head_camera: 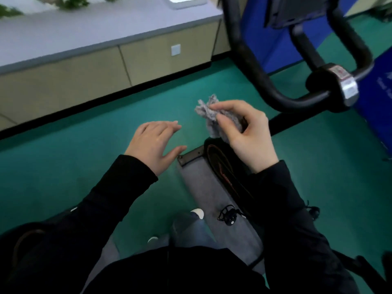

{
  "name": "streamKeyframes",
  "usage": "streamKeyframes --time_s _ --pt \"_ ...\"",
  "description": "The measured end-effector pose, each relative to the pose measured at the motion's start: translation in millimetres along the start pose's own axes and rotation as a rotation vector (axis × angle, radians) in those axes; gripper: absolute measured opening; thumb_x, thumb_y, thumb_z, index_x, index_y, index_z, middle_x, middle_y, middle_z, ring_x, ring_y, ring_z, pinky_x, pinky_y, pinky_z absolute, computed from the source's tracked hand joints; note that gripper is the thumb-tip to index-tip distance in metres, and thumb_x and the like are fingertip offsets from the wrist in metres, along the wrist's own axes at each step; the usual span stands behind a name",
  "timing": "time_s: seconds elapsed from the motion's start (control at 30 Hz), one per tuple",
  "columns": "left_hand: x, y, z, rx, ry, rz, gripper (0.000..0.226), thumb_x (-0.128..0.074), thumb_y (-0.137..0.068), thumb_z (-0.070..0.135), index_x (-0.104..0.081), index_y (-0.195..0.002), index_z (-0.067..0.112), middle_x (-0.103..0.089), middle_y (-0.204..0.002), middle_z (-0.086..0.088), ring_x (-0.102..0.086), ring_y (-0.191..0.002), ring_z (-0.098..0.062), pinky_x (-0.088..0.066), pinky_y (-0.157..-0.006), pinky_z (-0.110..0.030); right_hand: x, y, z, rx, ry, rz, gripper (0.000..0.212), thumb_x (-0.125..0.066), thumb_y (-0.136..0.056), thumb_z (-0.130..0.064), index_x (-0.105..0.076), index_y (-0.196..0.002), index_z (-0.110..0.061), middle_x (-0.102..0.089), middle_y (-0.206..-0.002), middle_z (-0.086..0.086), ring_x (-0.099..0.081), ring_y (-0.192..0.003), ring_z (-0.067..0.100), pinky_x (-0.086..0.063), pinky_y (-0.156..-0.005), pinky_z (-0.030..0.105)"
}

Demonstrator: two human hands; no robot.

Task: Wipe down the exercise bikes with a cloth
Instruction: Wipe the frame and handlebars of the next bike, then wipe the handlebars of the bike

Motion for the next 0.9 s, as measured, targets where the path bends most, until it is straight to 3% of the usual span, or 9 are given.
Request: streamKeyframes --time_s 0.13,0.3,0.6,0.73,0.9 --pt "-1 66 -37 0.155 0.001 -0.045 0.059 -0.046 -0.083 0.049 -0.057 -0.125 0.009 -0.056 -0.132 -0.006 -0.053 -0.121 -0.025 -0.035 -0.101 -0.041 -58 21 -26 0.021 -0.055 -0.155 0.018 -0.061 -0.087 -0.001 -0.071 -0.099 -0.011 -0.069 -0.103 0.001 -0.061 -0.103 0.006 -0.042 -0.091 0.015" --pt "-9 151 -83 0.380 -0.020 -0.108 0.064 -0.041 -0.090 0.059 -0.041 -0.140 0.019 -0.038 -0.148 0.003 -0.029 -0.139 -0.015 -0.016 -0.114 -0.034 -123 45 -60 0.042 -0.101 -0.347 0.017 -0.061 -0.087 -0.003 -0.071 -0.098 -0.013 -0.069 -0.103 0.000 -0.061 -0.104 0.008 -0.043 -0.095 0.021" --pt "-9 269 -116 0.838 0.002 -0.106 0.071 -0.035 -0.091 0.060 -0.015 -0.149 0.024 -0.009 -0.158 0.008 -0.001 -0.145 -0.009 0.003 -0.116 -0.033 -215 70 -114 0.223 -0.158 -0.669 0.018 -0.061 -0.088 -0.006 -0.070 -0.097 -0.019 -0.069 -0.102 -0.003 -0.060 -0.104 0.007 -0.043 -0.093 0.017" --pt "1 311 -117 1.053 0.005 -0.018 0.072 -0.032 -0.090 0.062 -0.011 -0.149 0.027 -0.006 -0.158 0.011 0.000 -0.145 -0.007 0.002 -0.117 -0.034 -257 76 -140 0.318 -0.198 -0.848 0.020 -0.061 -0.088 -0.007 -0.070 -0.096 -0.022 -0.068 -0.101 -0.007 -0.059 -0.101 0.002 -0.039 -0.088 0.008" --pt "11 353 -101 1.304 0.034 0.159 0.071 -0.035 -0.090 0.061 -0.016 -0.149 0.026 -0.014 -0.156 0.011 -0.005 -0.144 -0.006 0.001 -0.116 -0.032 -291 91 -168 0.454 -0.285 -1.048 0.021 -0.062 -0.087 -0.002 -0.071 -0.096 -0.018 -0.069 -0.100 -0.005 -0.060 -0.100 0.000 -0.039 -0.087 0.007"
Point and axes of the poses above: each hand's wrist, its own y-axis away from the middle knuckle, its own x-axis out of the back of the hand, z = x × y, the point moved 5 cm from there along -y, towards the middle knuckle
